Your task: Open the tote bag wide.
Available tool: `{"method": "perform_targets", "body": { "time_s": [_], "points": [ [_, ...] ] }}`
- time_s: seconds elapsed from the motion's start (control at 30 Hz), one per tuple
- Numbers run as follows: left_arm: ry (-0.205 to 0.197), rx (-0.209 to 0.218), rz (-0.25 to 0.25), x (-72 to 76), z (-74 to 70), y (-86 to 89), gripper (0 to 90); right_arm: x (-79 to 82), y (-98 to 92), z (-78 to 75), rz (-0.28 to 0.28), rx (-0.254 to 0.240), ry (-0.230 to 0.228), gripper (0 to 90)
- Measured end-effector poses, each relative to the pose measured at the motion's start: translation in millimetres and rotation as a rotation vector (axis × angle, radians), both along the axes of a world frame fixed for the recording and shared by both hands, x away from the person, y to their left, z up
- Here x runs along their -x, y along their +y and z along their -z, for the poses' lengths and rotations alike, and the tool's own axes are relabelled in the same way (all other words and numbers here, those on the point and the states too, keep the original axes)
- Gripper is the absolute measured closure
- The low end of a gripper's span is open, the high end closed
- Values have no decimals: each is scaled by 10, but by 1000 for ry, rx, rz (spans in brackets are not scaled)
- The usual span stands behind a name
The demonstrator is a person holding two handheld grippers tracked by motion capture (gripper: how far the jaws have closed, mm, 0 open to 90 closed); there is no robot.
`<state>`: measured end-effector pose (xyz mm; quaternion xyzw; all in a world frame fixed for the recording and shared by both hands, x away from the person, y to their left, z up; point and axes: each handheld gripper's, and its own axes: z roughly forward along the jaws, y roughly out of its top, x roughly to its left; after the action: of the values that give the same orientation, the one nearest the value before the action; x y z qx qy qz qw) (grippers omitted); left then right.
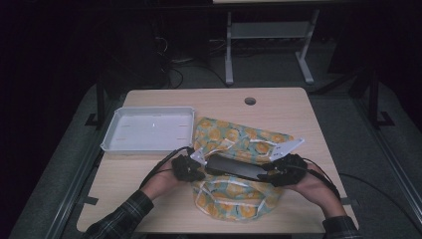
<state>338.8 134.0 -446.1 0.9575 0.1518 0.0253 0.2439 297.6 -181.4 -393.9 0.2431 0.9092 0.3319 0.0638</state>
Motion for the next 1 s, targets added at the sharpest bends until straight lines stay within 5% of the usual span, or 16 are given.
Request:
{"method": "perform_targets", "body": {
  "time_s": [0.3, 1.0],
  "points": [
    [1, -3, 1, 4, -4, -3, 894, -202, 255, 29, -92, 76, -8, 462],
    [3, -5, 0, 3, -6, -2, 894, -337, 341, 139, -139, 200, 27, 381]
  ]
}}
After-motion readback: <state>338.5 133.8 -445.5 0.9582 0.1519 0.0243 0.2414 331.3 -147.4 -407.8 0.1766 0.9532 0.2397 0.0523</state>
